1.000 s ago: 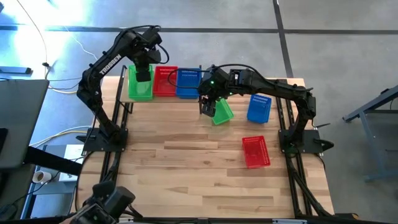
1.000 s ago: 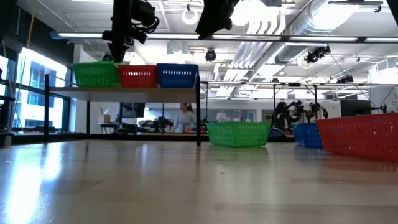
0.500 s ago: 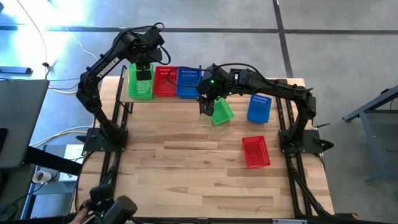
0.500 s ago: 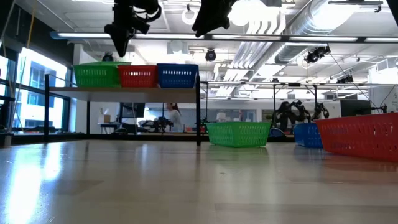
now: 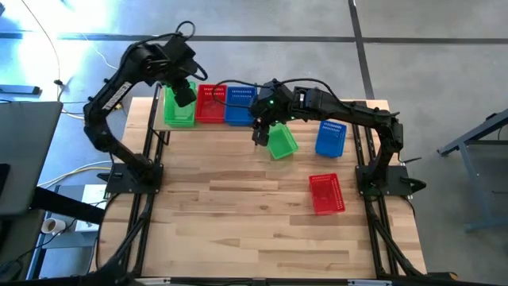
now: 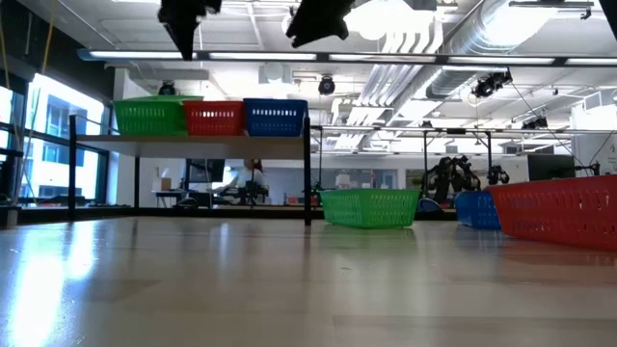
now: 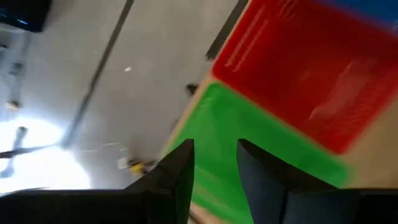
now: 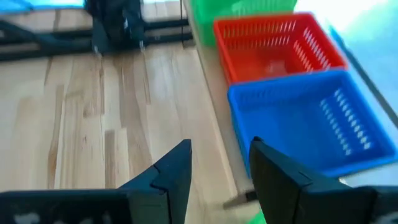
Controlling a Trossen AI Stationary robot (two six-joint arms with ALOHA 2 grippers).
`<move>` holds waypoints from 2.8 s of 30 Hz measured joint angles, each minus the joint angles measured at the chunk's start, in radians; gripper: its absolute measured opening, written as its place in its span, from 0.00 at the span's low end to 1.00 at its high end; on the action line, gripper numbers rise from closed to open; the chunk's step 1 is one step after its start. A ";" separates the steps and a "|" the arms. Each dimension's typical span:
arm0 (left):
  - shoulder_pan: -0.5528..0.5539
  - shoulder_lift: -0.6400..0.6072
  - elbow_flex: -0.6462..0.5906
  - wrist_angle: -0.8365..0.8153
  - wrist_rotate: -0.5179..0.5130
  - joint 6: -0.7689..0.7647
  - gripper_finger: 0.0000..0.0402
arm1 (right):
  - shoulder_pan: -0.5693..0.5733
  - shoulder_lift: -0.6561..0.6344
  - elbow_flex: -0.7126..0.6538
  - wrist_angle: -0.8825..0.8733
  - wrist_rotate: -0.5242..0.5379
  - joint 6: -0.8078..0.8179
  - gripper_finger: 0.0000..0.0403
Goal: Stack baskets on shelf by color
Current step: Stack the bottom green basket on top of the green basket on the shelf
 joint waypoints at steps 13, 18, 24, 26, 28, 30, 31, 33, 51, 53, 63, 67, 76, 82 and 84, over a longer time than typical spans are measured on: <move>-0.226 -0.219 0.000 0.000 0.142 -0.366 0.28 | 0.000 0.000 0.000 0.305 -0.002 0.000 0.36; -0.349 -0.292 0.000 0.000 0.078 -0.501 0.28 | 0.000 0.000 0.000 0.413 -0.040 0.004 0.36; -0.491 -0.358 -0.087 0.001 0.025 -0.559 0.28 | -0.001 0.005 0.000 0.614 -0.089 0.045 0.36; -0.533 -0.400 -0.166 0.003 0.006 -0.586 0.28 | -0.002 0.010 0.000 0.675 -0.090 0.053 0.36; -0.572 -0.452 -0.250 0.020 -0.011 -0.617 0.28 | -0.006 0.018 0.000 0.728 -0.091 0.054 0.36; -0.604 -0.506 -0.335 0.066 -0.013 -0.650 0.28 | -0.014 0.026 0.000 0.756 -0.099 0.056 0.36; -0.616 -0.535 -0.374 0.096 -0.013 -0.667 0.28 | -0.018 0.030 0.001 0.773 -0.102 0.059 0.36; -0.639 -0.595 -0.455 0.167 -0.012 -0.690 0.28 | -0.028 0.037 0.014 0.764 -0.113 0.086 0.36; -0.704 -0.885 -0.684 0.258 0.041 -0.776 0.28 | -0.026 0.278 0.386 0.573 -0.167 0.007 0.36; -0.704 -0.901 -0.684 0.258 0.032 -0.776 0.28 | -0.026 0.289 0.361 0.567 -0.185 -0.028 0.36; -0.703 -0.929 -0.684 0.258 0.002 -0.766 0.28 | -0.014 0.399 0.352 0.513 -0.186 -0.053 0.36; -0.703 -0.929 -0.684 0.258 -0.006 -0.739 0.28 | 0.004 0.418 0.352 0.407 -0.103 -0.055 0.36; -0.703 -0.892 -0.684 0.258 -0.066 -0.635 0.28 | 0.036 0.403 0.352 0.173 0.109 -0.061 0.36; -0.703 -0.820 -0.684 0.268 -0.105 -0.608 0.28 | 0.042 0.381 0.361 0.126 0.201 -0.043 0.36; -0.702 -0.793 -0.684 0.270 -0.148 -0.608 0.28 | 0.039 0.381 0.391 0.093 0.213 -0.031 0.36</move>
